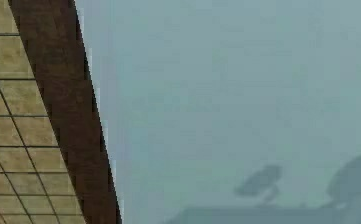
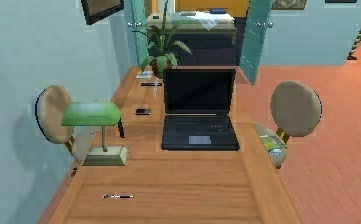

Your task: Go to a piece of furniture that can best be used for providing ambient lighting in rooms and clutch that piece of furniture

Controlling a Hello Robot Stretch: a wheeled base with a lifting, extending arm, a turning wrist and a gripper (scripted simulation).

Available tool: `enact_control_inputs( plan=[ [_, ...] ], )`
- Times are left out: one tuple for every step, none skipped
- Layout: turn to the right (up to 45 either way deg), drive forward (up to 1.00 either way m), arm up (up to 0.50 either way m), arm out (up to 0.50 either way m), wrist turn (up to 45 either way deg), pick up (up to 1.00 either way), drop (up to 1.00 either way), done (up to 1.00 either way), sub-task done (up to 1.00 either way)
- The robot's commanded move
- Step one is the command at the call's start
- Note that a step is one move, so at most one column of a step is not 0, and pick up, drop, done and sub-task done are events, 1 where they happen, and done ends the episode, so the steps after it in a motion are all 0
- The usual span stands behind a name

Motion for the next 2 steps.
enact_control_inputs(
  plan=[
    [-18.0,0.0,0.0,0.0,0.0,0.0,0.0,0.0,0.0],
    [0.0,0.0,0.5,0.0,0.0,0.0,0.0,0.0,0.0]
  ],
)
